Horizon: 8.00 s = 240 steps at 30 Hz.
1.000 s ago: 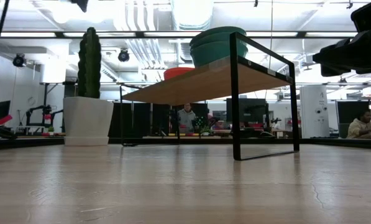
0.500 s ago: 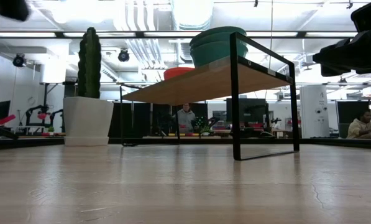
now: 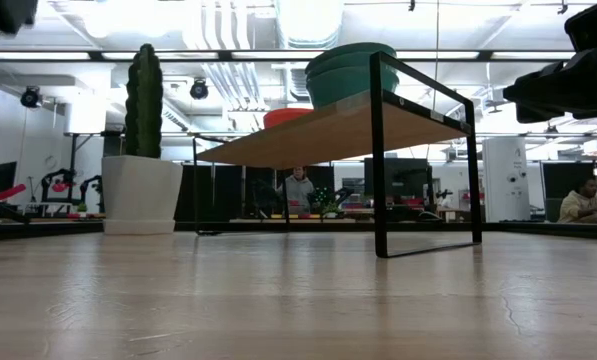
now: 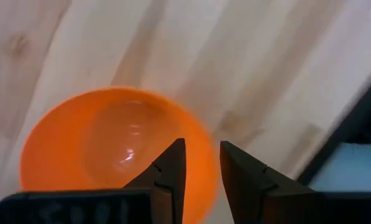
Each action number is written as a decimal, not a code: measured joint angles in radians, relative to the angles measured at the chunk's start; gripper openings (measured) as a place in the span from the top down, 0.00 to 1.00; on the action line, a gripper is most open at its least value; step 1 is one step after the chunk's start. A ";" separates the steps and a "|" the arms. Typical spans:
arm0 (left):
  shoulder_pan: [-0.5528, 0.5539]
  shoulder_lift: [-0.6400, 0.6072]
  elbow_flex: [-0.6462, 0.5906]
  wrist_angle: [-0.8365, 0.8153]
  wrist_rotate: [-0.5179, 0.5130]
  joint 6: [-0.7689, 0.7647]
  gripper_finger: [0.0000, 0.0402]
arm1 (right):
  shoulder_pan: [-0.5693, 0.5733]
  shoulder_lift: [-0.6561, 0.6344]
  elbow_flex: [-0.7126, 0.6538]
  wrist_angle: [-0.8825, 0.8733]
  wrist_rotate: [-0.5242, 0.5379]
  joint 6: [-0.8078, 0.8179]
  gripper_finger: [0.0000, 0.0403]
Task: Pick & Place Mini bowls
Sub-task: Stack the orange bowl on top of the orange bowl on the shelf, then return to Home Position
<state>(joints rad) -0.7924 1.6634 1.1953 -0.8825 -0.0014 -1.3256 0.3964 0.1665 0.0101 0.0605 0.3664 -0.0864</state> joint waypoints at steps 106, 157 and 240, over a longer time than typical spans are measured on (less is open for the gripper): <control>0.828 0.003 0.723 -0.382 -0.352 1.612 1.00 | 0.000 0.000 0.000 0.000 0.000 0.000 0.98; 1.018 0.152 0.716 -0.280 -0.248 1.942 0.99 | 0.000 0.000 0.000 0.000 0.000 0.000 0.98; 0.781 -1.121 -0.907 1.069 0.114 1.185 1.00 | 0.000 -0.008 0.000 0.013 0.001 0.029 0.98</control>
<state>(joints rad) -0.0113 0.5420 0.2887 0.1860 0.1128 -0.1401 0.3962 0.1582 0.0105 0.0733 0.3671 -0.0570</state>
